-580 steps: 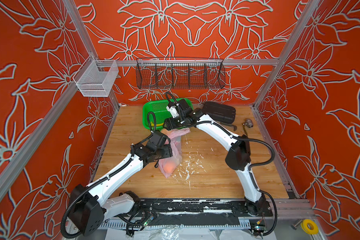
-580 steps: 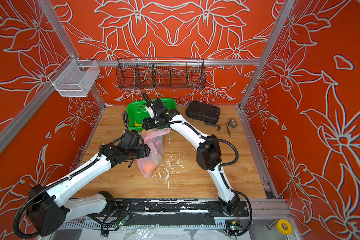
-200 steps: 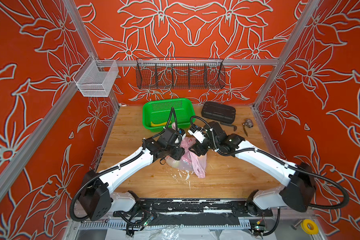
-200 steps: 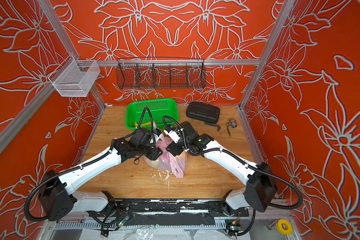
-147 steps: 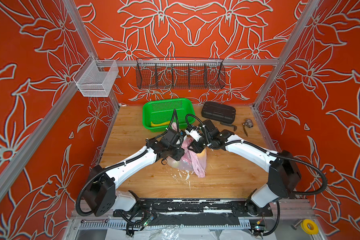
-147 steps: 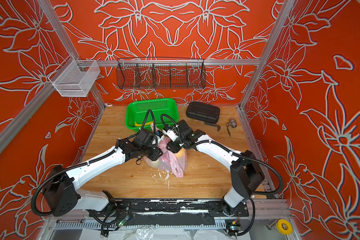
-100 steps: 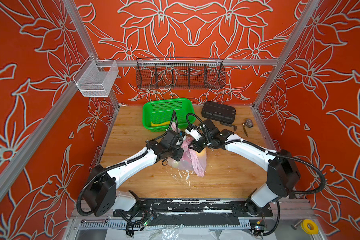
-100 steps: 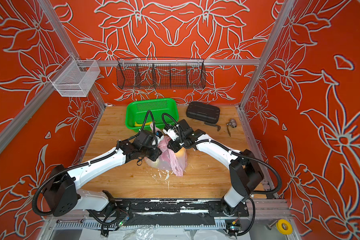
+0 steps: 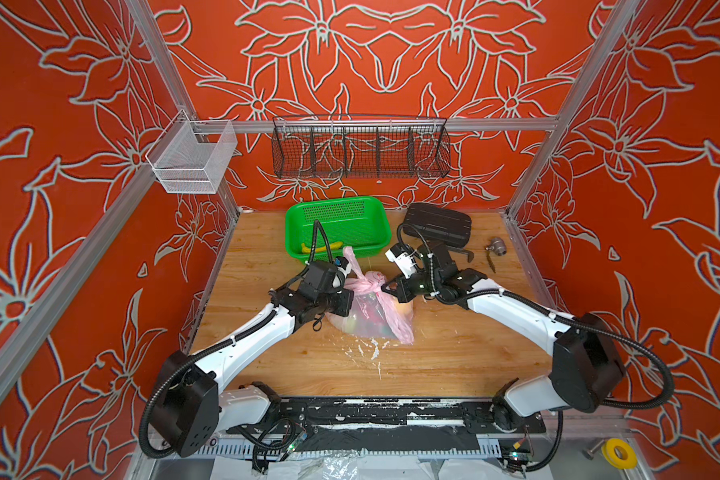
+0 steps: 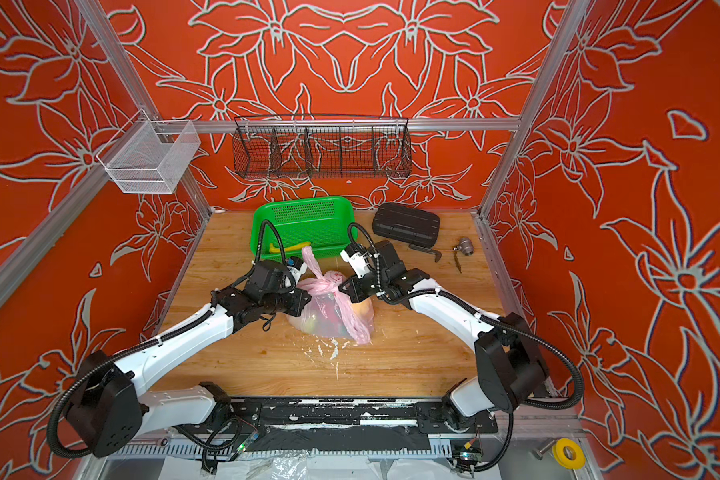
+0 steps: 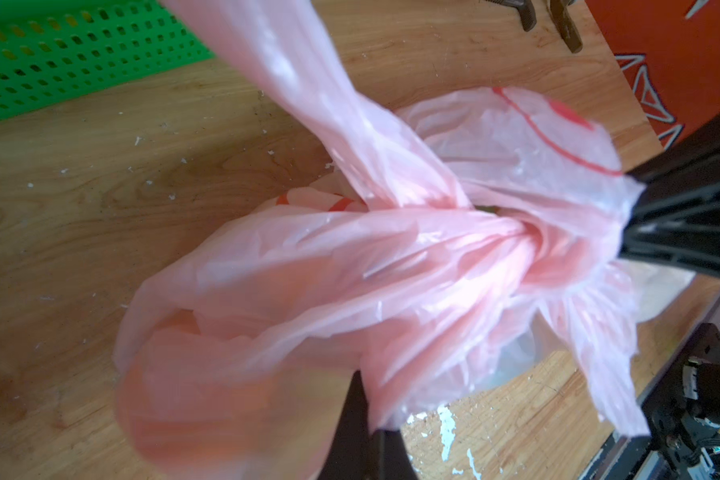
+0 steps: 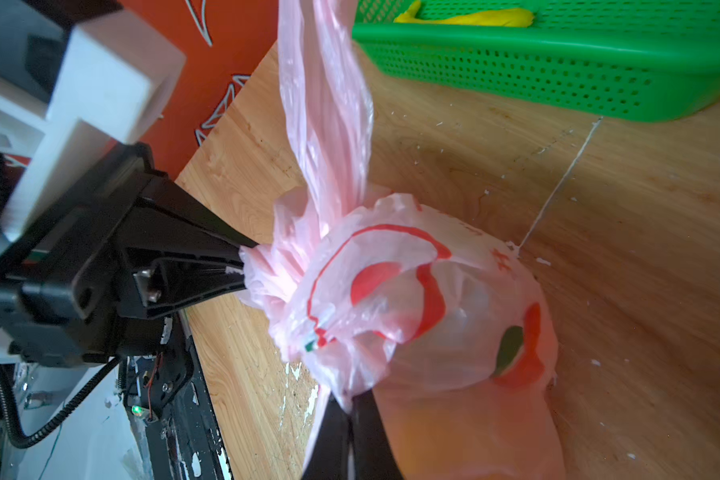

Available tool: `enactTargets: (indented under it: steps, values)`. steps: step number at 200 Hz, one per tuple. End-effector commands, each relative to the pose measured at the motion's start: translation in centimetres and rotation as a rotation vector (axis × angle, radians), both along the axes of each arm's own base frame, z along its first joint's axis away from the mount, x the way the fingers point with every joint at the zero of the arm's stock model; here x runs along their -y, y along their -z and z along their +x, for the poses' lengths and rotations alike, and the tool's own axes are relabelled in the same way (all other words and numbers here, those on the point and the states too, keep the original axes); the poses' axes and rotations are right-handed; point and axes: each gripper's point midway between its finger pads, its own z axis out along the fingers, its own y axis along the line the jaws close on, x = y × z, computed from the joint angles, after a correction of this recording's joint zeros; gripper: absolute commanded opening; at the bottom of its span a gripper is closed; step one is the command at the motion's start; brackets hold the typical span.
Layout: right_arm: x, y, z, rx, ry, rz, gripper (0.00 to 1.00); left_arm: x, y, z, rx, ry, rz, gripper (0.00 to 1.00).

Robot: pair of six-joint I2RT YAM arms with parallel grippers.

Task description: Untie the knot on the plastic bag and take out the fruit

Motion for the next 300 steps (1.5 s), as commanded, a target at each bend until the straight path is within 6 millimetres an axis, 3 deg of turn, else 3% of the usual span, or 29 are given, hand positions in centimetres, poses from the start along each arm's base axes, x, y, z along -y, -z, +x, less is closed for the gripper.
enactTargets:
  steps: [1,37,58,74,103,125,174,190,229,249,279,300]
  values:
    - [3.3,-1.0,2.5,0.003,0.172,0.057,0.00,-3.4,1.3,-0.8,-0.053,-0.130,0.052,0.00]
    - [4.3,-0.1,2.7,-0.049,0.203,0.080,0.00,-4.1,0.1,-1.1,-0.029,-0.158,0.031,0.00]
    - [3.2,-0.5,2.3,-0.089,0.158,0.143,0.00,-2.1,-1.9,-1.0,0.004,-0.062,-0.039,0.54]
    - [2.7,-0.9,2.1,-0.102,0.137,0.173,0.01,-0.5,-3.7,-0.9,0.045,0.022,-0.078,0.70]
    - [2.4,-1.5,1.9,-0.106,0.118,0.192,0.01,0.6,-6.3,0.0,0.111,0.064,-0.090,0.73]
    - [2.1,-1.7,1.7,-0.115,0.098,0.199,0.02,1.1,-7.2,0.9,0.136,0.078,-0.078,0.73]
    - [2.2,-1.8,1.9,-0.118,0.116,0.195,0.01,2.2,-5.9,2.7,0.074,0.132,-0.009,0.74]
    - [2.3,-1.8,2.1,-0.123,0.125,0.194,0.01,2.5,-4.9,2.7,0.052,0.148,-0.004,0.73]
    - [2.1,-1.9,2.6,-0.134,0.134,0.192,0.01,2.3,-2.2,2.7,-0.003,0.141,0.029,0.56]
    - [2.1,-1.7,2.8,-0.143,0.143,0.186,0.01,1.9,-1.5,2.9,-0.013,0.118,0.049,0.39]
    - [3.1,-0.7,3.4,-0.149,0.214,0.140,0.01,1.3,-2.1,3.1,0.017,0.081,0.049,0.03]
    - [4.9,0.1,3.7,-0.130,0.308,0.084,0.01,0.5,-3.1,3.2,0.055,0.036,0.057,0.00]
